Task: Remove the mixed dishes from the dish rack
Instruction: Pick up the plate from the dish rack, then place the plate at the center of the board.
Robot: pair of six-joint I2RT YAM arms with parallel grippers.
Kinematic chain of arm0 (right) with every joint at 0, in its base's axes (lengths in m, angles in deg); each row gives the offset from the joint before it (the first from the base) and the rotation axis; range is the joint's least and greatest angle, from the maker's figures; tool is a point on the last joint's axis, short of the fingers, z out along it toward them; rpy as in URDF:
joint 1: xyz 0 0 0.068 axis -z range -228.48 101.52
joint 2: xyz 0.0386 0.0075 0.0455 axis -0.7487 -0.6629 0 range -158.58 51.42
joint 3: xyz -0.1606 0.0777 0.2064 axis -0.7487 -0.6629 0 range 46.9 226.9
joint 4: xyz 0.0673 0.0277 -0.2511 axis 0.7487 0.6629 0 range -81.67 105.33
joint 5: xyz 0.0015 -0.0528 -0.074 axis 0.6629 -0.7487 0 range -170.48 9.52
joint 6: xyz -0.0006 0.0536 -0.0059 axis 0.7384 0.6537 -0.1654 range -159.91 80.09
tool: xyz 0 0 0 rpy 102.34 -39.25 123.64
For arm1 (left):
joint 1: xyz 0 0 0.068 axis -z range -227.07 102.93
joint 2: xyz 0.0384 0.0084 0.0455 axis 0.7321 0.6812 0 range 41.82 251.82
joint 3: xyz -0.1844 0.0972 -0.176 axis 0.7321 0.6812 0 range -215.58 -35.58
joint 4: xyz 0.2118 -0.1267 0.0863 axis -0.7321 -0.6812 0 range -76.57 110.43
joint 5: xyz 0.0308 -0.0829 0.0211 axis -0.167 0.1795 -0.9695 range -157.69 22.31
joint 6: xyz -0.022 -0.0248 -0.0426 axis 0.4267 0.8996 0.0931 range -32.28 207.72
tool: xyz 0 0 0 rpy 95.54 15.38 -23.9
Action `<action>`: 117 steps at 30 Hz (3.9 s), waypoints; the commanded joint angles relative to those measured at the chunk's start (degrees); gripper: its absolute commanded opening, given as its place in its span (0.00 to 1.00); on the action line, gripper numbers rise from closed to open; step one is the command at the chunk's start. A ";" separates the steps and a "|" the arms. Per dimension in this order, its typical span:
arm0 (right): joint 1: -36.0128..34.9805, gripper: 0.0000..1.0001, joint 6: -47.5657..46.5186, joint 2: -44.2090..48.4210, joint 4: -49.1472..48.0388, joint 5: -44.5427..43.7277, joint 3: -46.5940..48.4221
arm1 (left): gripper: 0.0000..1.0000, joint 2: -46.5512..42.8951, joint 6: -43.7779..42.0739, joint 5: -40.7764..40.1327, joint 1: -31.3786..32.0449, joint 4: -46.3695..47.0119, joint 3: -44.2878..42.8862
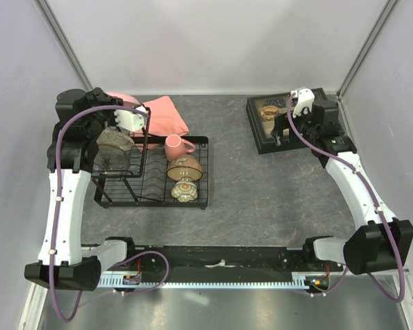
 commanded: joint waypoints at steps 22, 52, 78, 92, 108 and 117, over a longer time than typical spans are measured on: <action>0.02 0.98 0.13 -0.71 -0.33 0.37 3.00 | 0.02 -4.23 26.10 12.89 0.02 1.67 -10.74; -3.41 0.95 3.91 14.76 -6.58 28.30 2.03 | 0.02 -1.07 90.29 36.46 1.69 18.19 -2.31; -15.10 0.83 4.97 6.77 -5.87 26.92 11.52 | 0.01 2.88 88.27 25.11 22.52 19.77 5.78; -16.94 0.14 2.51 2.90 -5.61 21.03 11.70 | 0.02 0.25 89.41 29.34 23.40 20.30 8.94; -17.12 0.00 -1.54 7.03 -2.88 7.76 5.73 | 0.87 -4.85 86.95 24.51 23.31 21.88 10.70; -9.66 0.00 -3.21 8.08 1.24 6.16 -1.39 | 0.98 -7.05 83.35 23.89 23.31 20.92 12.98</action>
